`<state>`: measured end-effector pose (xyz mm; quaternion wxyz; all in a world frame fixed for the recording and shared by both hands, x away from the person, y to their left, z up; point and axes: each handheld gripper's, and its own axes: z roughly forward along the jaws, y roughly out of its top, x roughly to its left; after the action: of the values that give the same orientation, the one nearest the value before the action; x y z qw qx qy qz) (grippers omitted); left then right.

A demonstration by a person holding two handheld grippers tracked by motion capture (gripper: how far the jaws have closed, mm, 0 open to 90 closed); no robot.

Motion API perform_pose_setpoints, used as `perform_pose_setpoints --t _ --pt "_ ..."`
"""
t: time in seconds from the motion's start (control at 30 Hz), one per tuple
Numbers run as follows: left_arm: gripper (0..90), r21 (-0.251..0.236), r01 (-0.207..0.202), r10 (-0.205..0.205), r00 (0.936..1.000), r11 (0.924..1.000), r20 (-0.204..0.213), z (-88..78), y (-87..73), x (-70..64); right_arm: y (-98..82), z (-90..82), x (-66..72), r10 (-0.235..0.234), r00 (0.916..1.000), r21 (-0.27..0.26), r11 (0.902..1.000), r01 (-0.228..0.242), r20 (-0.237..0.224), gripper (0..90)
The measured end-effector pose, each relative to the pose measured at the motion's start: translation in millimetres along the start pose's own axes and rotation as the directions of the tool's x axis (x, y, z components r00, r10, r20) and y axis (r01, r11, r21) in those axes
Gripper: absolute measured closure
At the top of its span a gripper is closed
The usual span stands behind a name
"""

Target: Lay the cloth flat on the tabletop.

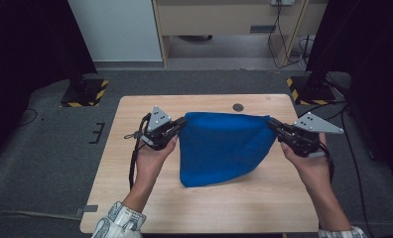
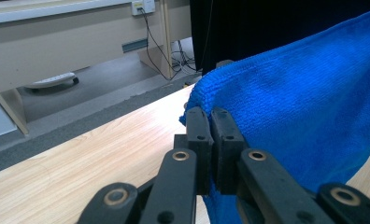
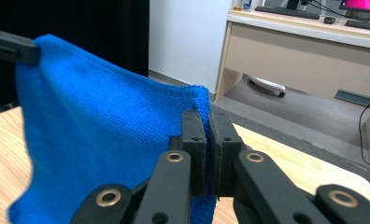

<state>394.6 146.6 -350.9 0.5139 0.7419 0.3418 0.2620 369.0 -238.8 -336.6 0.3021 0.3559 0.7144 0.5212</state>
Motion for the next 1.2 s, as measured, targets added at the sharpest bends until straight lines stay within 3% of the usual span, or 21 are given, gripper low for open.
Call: perform_pose_setpoints --t 0.17,0.37,0.5,0.53,0.57,0.7,1.1,1.2 --pt "86.5 -0.014 -0.001 0.001 1.0000 0.9999 0.003 -5.7 2.4 -1.4 11.9 -15.3 12.4 -0.032 0.9995 -0.019 0.9993 0.032 -0.006 86.1" --pt "86.5 -0.018 -0.013 0.013 0.9999 0.9998 -0.007 -11.3 8.8 -0.6 16.4 -19.5 15.4 -0.040 0.9992 -0.019 0.9990 0.040 -0.003 85.7" --pt "86.5 0.009 -0.013 0.013 0.9996 0.9999 -0.024 -1.3 9.3 6.0 10.3 -5.5 10.1 -0.034 0.9994 0.016 0.9993 0.033 0.006 85.3" --pt "86.4 0.016 -0.012 0.013 0.9995 0.9998 -0.028 2.6 8.2 7.7 3.9 6.0 5.8 -0.031 0.9995 0.041 0.9987 0.030 0.013 85.2" --pt "86.4 0.025 -0.014 0.014 0.9994 0.9996 -0.031 6.7 6.9 9.2 3.9 6.0 5.8 -0.031 0.9995 0.041 0.9987 0.030 0.013 85.2" --pt "86.3 0.049 -0.013 0.016 0.9983 0.9987 -0.056 26.4 -1.2 16.1 -13.0 34.1 -5.7 -0.005 0.9998 0.070 0.9975 0.004 0.017 85.2" --pt "86.2 0.077 0.034 -0.026 0.9946 0.9965 -0.100 53.2 -20.5 29.3 -34.7 80.9 -20.6 0.021 0.9995 0.094 0.9953 -0.023 0.023 84.9" --pt "86.2 0.096 0.028 -0.017 0.9935 0.9949 -0.112 58.7 -26.9 32.6 -39.6 91.8 -22.7 0.028 0.9994 0.107 0.9938 -0.030 0.019 84.8"
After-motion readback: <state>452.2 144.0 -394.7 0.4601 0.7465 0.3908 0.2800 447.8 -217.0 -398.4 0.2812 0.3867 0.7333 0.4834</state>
